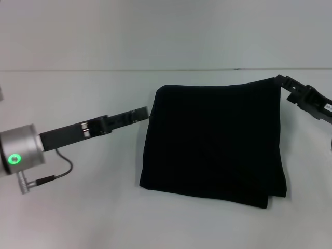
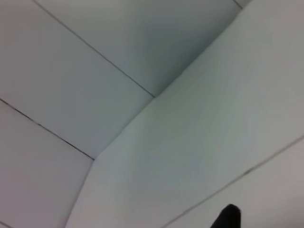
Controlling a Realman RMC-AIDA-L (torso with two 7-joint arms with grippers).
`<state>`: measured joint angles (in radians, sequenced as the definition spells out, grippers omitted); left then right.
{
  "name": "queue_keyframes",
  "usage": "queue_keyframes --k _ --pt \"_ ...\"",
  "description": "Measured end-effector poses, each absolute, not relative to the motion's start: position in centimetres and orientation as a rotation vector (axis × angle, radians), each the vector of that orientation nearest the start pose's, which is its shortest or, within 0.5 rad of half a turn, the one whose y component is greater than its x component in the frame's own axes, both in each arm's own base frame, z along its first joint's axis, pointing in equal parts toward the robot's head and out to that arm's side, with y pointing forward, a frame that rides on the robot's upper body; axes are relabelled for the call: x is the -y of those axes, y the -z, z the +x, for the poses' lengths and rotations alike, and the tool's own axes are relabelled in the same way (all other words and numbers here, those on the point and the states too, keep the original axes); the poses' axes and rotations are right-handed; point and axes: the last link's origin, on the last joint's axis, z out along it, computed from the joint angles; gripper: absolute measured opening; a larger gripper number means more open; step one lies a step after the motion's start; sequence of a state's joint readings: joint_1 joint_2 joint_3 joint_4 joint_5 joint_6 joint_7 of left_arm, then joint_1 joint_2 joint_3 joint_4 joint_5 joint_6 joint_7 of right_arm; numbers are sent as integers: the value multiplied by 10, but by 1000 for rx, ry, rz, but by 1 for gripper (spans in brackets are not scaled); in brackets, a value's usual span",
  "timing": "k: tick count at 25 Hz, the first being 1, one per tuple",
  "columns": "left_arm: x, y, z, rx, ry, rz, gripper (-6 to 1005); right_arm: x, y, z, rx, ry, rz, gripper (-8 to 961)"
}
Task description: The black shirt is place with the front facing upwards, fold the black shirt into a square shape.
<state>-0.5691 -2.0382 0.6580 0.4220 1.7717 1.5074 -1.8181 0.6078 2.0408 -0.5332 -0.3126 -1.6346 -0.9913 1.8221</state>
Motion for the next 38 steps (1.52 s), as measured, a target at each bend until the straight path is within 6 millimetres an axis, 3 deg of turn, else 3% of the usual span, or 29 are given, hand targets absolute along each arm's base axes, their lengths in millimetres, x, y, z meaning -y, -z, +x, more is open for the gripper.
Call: queue_keyframes --k 10,15,29,38 --pt "-336 -8 -261 1333 1154 -2417 887 -409 10 288 -1582 -992 -1785 942" --pt "-337 -7 -258 1326 1160 -2425 888 -412 9 288 -1559 -976 -1782 939" --pt "-337 -5 -256 1329 1163 -2431 888 -416 6 291 -1540 -945 -1771 528" --pt "-335 -5 -255 1330 1174 -2440 888 -413 7 289 -1541 -965 -1788 105"
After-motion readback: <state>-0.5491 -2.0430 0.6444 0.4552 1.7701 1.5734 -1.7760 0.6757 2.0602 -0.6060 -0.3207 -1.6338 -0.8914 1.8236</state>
